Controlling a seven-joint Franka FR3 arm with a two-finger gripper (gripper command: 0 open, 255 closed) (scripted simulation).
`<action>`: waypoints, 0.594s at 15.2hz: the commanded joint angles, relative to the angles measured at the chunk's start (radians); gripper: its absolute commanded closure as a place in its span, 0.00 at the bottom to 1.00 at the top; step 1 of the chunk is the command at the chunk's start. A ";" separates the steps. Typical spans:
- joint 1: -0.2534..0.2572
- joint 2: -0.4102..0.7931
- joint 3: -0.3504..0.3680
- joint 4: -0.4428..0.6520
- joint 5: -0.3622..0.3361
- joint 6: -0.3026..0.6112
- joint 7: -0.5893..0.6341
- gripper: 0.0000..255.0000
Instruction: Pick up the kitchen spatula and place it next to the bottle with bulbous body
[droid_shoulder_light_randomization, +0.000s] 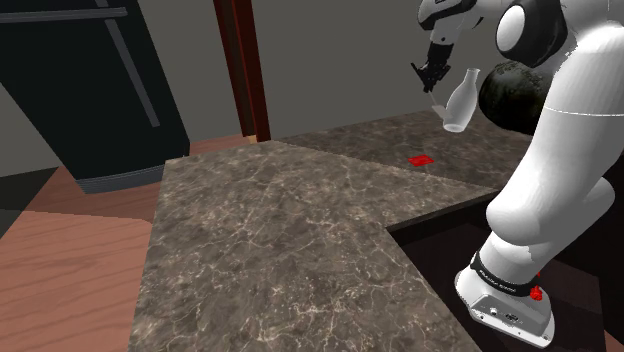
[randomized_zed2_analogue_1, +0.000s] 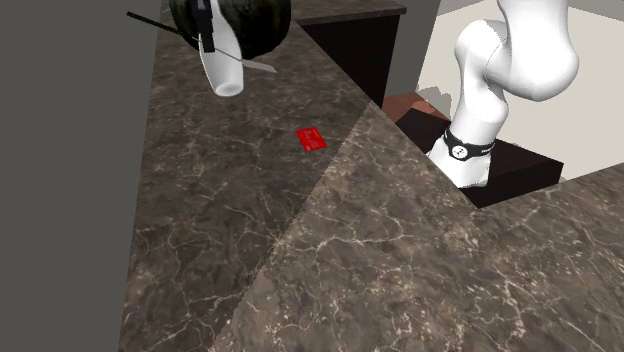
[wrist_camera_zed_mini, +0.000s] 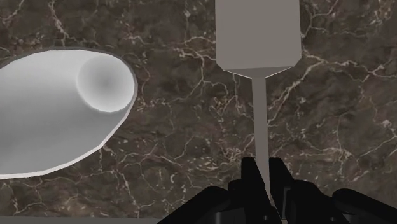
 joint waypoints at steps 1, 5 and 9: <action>0.002 0.000 0.001 -0.026 0.001 0.027 0.000 1.00; 0.003 0.005 0.003 -0.074 0.004 0.079 -0.004 1.00; 0.003 0.014 0.004 -0.116 0.010 0.130 -0.009 1.00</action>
